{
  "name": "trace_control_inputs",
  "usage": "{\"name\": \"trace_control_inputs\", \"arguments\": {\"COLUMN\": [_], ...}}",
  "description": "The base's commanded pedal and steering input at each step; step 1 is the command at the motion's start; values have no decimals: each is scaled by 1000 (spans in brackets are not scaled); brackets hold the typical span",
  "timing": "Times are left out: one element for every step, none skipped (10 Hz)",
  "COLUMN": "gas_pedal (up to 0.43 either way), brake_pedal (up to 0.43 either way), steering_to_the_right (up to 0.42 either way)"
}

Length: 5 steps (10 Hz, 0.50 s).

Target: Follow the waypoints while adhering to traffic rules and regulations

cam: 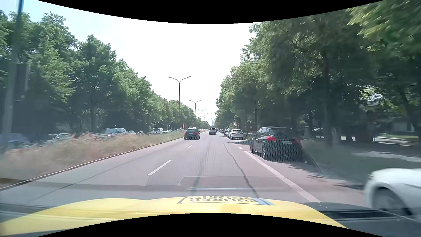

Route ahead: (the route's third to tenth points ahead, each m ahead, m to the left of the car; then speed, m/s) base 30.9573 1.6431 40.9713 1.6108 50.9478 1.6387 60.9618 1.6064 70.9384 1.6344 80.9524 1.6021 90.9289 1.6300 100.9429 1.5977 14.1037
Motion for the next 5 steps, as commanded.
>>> {"name": "trace_control_inputs", "arguments": {"gas_pedal": [79,79,79,79,79], "brake_pedal": [0,0,0,0,0], "steering_to_the_right": [1,1,1,0,0]}}
